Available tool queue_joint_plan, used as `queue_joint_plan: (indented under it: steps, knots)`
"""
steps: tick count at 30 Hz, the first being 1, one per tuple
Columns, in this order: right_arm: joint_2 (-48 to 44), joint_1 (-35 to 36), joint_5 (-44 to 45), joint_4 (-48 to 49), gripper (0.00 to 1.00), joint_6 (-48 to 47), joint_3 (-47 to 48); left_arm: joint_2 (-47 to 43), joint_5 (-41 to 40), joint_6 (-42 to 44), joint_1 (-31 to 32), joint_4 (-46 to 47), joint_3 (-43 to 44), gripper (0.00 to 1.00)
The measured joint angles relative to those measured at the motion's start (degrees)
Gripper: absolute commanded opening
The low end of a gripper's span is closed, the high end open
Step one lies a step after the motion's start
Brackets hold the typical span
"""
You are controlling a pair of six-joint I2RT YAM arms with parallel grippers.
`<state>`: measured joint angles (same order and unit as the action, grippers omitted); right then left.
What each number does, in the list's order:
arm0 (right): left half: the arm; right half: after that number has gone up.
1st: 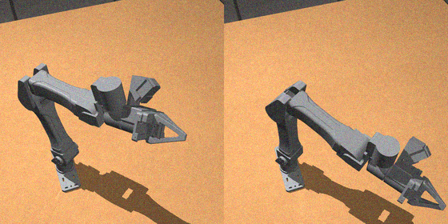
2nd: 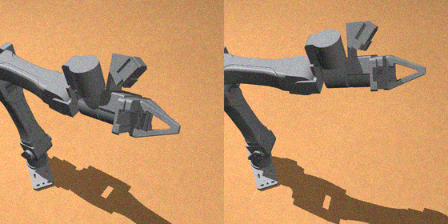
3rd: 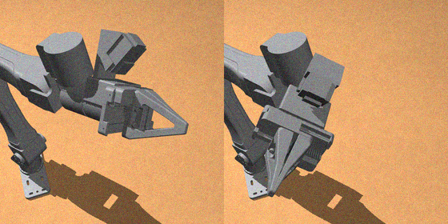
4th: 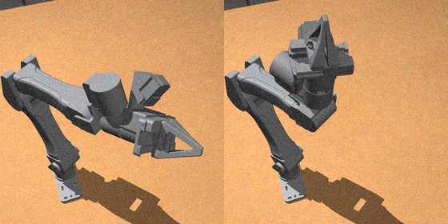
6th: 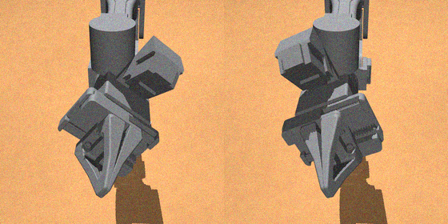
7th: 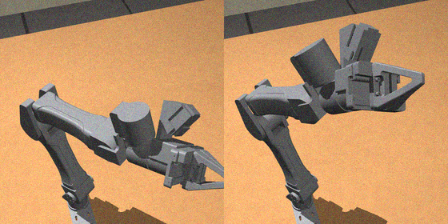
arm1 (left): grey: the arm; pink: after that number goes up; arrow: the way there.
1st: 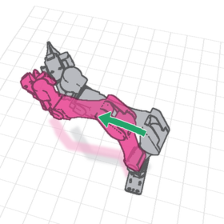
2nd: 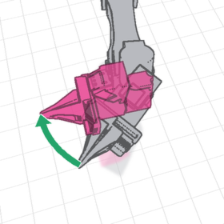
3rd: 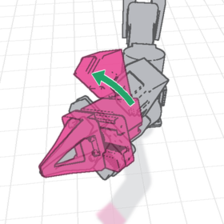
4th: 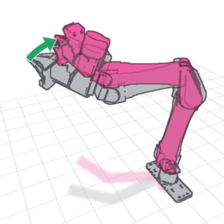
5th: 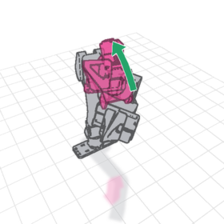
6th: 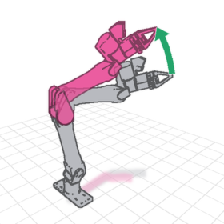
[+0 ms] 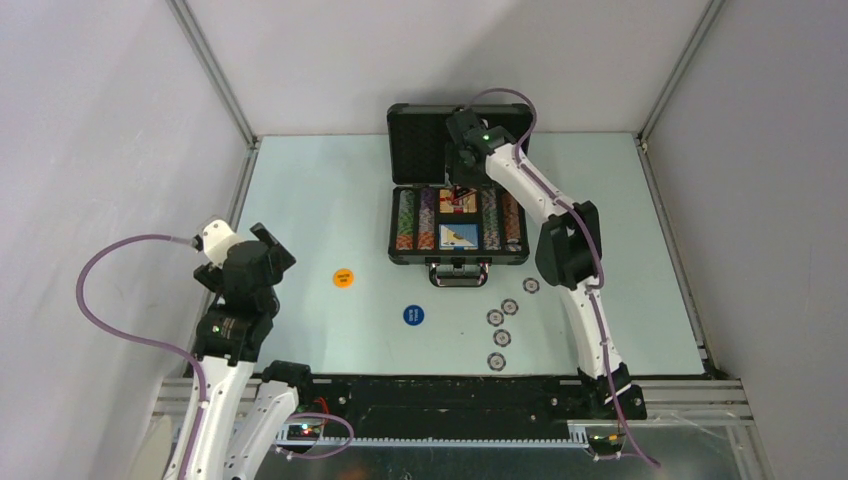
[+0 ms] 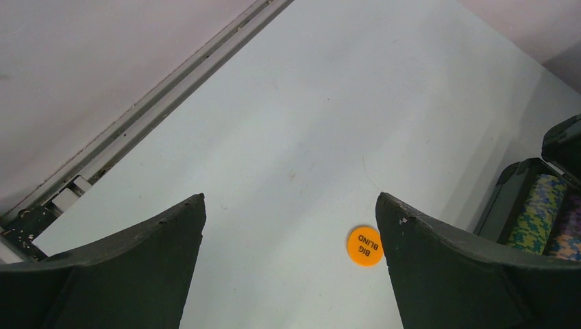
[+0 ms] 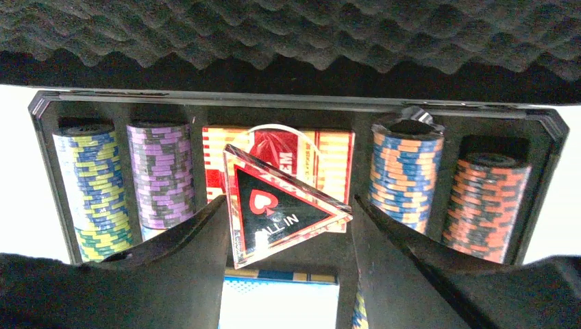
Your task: Pack up texas hold em set
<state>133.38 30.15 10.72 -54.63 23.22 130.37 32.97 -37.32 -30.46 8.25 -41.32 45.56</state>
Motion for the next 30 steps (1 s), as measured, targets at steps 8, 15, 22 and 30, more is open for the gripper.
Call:
queue_joint_plan:
  steps: [8,15,22,30]
  knots:
    - [2.6,-0.07,-1.92,1.03,0.66,-0.02,0.57,0.31,0.0,0.0,0.0,-0.02,0.0,0.98]
    - [3.02,-0.28,-2.19,1.49,0.88,-0.42,0.59,0.31,0.0,0.0,0.0,-0.02,0.0,0.98]
    - [3.02,-0.28,-1.97,2.47,0.99,-0.94,0.59,0.28,0.0,0.0,0.0,0.0,0.0,0.98]
    - [-0.46,0.26,2.32,3.96,0.99,-2.27,-3.74,0.28,0.0,0.0,0.0,0.0,0.0,0.98]
